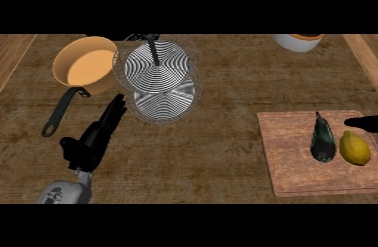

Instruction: Pick the lemon from the cutting board and place it in the tiered basket

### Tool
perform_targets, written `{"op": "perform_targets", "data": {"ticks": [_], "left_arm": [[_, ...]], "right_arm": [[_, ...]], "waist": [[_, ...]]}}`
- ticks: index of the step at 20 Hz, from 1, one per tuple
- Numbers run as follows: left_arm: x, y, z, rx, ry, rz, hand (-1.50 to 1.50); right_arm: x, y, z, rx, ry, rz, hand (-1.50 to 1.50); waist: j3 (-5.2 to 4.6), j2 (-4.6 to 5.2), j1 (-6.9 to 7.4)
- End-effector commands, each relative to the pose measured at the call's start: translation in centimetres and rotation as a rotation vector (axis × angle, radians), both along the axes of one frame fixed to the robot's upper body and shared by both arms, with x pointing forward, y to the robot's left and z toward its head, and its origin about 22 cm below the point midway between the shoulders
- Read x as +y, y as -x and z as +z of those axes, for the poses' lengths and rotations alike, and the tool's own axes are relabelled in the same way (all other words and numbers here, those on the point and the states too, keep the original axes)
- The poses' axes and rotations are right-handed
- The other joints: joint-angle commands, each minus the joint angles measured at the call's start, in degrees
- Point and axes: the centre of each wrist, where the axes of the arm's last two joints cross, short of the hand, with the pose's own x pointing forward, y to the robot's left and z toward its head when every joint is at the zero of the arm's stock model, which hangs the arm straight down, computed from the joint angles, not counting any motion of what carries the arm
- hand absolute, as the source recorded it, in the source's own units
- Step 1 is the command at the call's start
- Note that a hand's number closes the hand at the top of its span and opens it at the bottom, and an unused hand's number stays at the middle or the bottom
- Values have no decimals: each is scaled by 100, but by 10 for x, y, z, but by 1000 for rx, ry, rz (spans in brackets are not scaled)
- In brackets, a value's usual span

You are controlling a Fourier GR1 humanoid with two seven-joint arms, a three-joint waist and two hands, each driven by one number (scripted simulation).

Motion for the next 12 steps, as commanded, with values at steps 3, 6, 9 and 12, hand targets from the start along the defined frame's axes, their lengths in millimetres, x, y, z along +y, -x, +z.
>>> {"op": "perform_targets", "data": {"ticks": [3, 6, 9, 12], "left_arm": [[0, 0, -6, -3, 5, -5, 0], [-13, 2, -13, 2, -7, -21, 0], [-2, 9, -23, 32, 14, -10, 0], [-6, -2, -11, 6, 32, -27, 0]], "right_arm": [[-7, 11, 45, 469, 297, 14, -150], [28, 5, 72, 587, 313, 45, -150], [55, 5, 87, 638, 280, 46, -150], [86, 9, 115, 653, 296, 34, -150]], "waist": [[-9, 3, 25], [15, 2, 53], [48, 17, 50], [53, 19, 55]]}}
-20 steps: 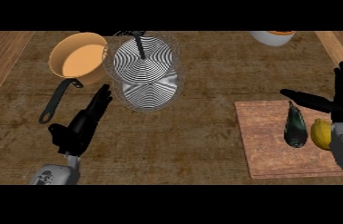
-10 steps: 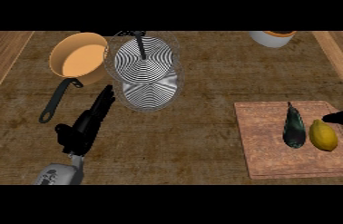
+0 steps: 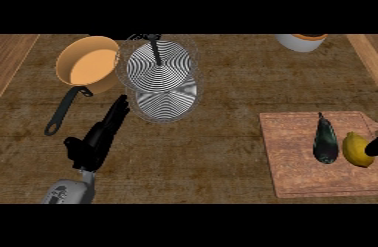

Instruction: Pick the lemon from the cutting board and place it in the tiered basket

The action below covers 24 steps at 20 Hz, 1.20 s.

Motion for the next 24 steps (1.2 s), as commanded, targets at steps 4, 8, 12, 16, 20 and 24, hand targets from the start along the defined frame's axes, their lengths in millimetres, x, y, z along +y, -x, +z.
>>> {"op": "perform_targets", "data": {"ticks": [4, 8, 12, 16, 20, 24], "left_arm": [[6, 12, -6, -2, 7, 7, 0], [-10, 1, 5, -13, 9, -18, 0], [8, 4, -2, 2, -8, -9, 0], [1, 1, -16, -4, 11, -1, 0], [2, -3, 2, -18, -21, 1, 0], [-6, -2, -4, -2, 0, 5, 0]], "right_arm": [[37, 19, 9, 62, 48, -59, -150], [23, -1, 2, 7, 138, -145, -150], [22, 4, -25, 139, 150, -194, -150], [13, 10, -61, 126, 101, -204, -150], [-6, 2, -79, 103, 68, -208, -150], [2, 2, -85, 127, 102, -226, -150]], "waist": [[22, 9, -10], [24, 26, 50], [21, 28, 33], [23, 33, -19], [27, 30, 19], [26, 28, 14]]}}
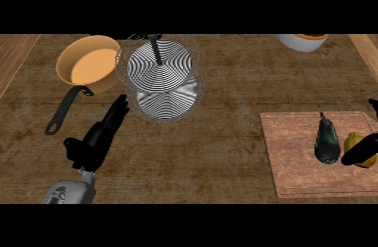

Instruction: Pick the lemon from the cutting board and place it in the tiered basket

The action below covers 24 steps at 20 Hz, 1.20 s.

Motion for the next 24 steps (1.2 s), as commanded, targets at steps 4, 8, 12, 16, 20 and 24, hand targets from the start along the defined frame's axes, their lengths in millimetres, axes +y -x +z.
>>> {"op": "perform_targets", "data": {"ticks": [4, 8, 12, 16, 20, 24], "left_arm": [[10, -5, 0, 3, 14, 7, 0], [5, 8, -5, -12, 1, 6, 0], [-20, 3, 2, 10, -2, -1, 0], [-3, -4, 0, 15, 2, 10, 0], [4, -5, 5, 3, 2, 7, 0], [7, -2, 8, -4, 16, 1, 0]], "right_arm": [[-14, 20, -31, 52, 7, -97, -150], [-16, 10, -56, 64, 0, -105, -150], [-45, 19, -58, 61, -11, -105, -150], [-39, 22, -82, 66, -32, -73, -150], [-37, 11, -76, 54, -35, -70, -150], [-36, 14, -80, -118, -58, -10, 150]], "waist": [[-1, -6, -51], [1, 1, 7], [1, -2, -10], [2, 3, 1], [1, -1, 0], [4, -4, 5]]}}
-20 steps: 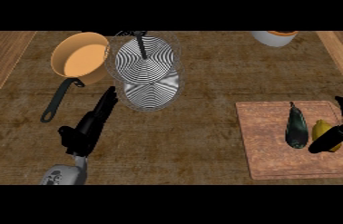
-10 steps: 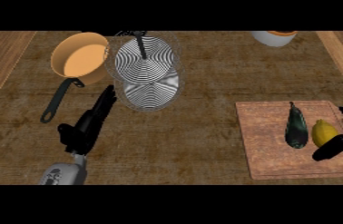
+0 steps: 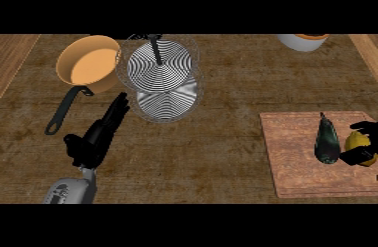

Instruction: Pick the lemon from the cutting board and place it in the tiered basket

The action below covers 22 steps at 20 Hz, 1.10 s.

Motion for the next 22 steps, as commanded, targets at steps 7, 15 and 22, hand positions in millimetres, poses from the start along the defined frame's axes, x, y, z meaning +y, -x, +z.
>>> {"op": "perform_targets", "data": {"ticks": [7, 15, 22], "left_arm": [[-4, 14, -1, -3, -4, 10, 0], [23, -5, -18, 6, 1, -4, 0], [-2, 9, -12, -8, -8, 22, 0]], "right_arm": [[10, 4, -18, -142, 26, 92, 150], [24, -11, 16, -198, 104, 142, 150], [126, 36, 28, -327, 116, 407, 150]], "waist": [[-1, -6, -1], [-4, 3, -16], [-8, -28, -68]]}}
